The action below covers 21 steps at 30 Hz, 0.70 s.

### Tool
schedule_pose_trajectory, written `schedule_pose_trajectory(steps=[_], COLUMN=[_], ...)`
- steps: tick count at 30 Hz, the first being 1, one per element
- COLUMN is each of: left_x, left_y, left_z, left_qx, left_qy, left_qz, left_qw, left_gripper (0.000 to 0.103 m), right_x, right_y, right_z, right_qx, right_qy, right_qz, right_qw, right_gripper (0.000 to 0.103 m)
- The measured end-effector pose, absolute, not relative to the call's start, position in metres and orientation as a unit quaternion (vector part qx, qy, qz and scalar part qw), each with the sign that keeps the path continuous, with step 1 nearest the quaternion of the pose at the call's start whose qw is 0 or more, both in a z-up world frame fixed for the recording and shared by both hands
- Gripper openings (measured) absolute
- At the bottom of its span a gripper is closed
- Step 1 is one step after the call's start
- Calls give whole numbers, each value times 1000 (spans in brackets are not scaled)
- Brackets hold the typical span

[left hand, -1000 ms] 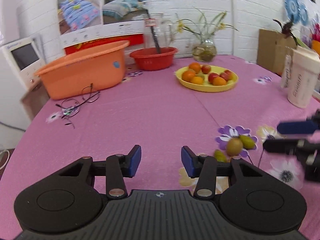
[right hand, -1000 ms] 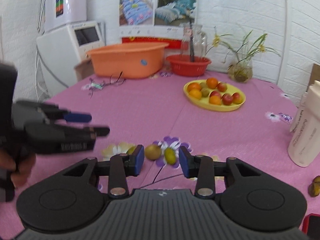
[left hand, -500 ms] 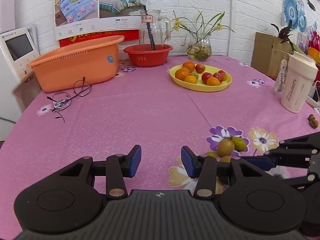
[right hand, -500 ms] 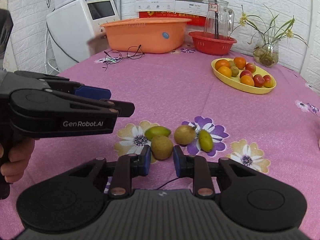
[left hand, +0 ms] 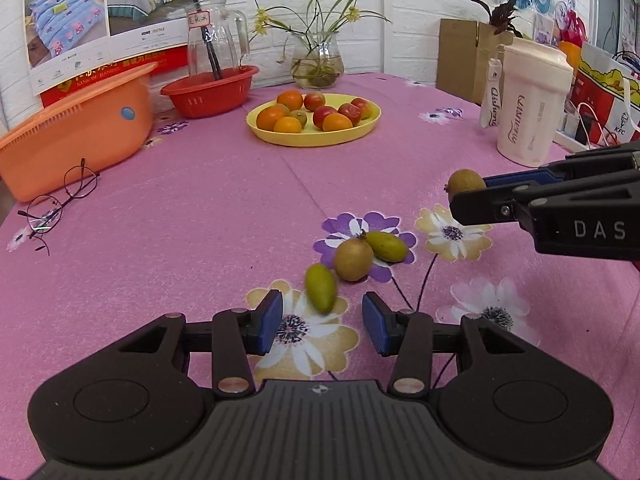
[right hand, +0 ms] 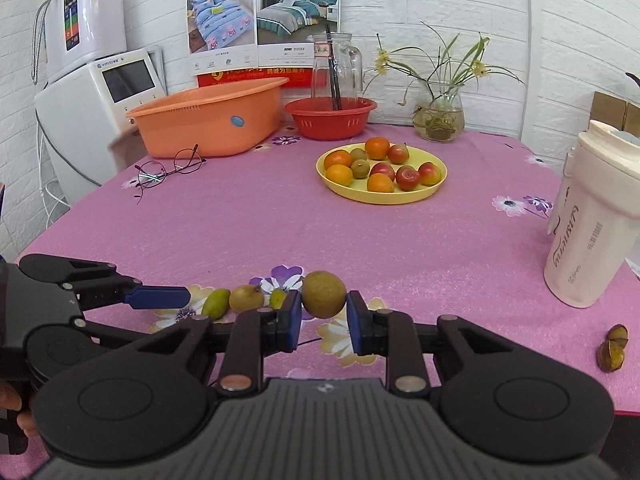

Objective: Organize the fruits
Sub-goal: 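Grasp a yellow-green plum with the left gripper while the right gripper grasps a green plum, then carry both plums over the yellow plate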

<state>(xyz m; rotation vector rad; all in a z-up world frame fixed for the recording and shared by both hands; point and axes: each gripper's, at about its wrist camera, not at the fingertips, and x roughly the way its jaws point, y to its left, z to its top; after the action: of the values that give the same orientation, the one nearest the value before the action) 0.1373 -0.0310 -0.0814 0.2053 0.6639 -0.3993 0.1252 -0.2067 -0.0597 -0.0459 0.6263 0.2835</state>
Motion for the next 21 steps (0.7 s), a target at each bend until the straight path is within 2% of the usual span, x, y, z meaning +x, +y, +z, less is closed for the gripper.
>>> schedule_pose_trajectory(steps=[4,6,21], left_x=[145,148,147], left_y=[-34,-33,-38], left_z=[-82,-82,-58], left_qx=[91,86,90], left_qy=[327,329,294], left_qz=[-192,-189,-174], left_qw=[921,921,936], left_gripper=[22,17,16], right_x=[125,126,135], right_y=[-209,-211,-217], right_z=[-62,-62,-57], right_qx=[-15,-12,0], right_qy=[309,309,303], right_qz=[141,142,132], right_qw=[941,940,944], right_gripper=[70,70,70])
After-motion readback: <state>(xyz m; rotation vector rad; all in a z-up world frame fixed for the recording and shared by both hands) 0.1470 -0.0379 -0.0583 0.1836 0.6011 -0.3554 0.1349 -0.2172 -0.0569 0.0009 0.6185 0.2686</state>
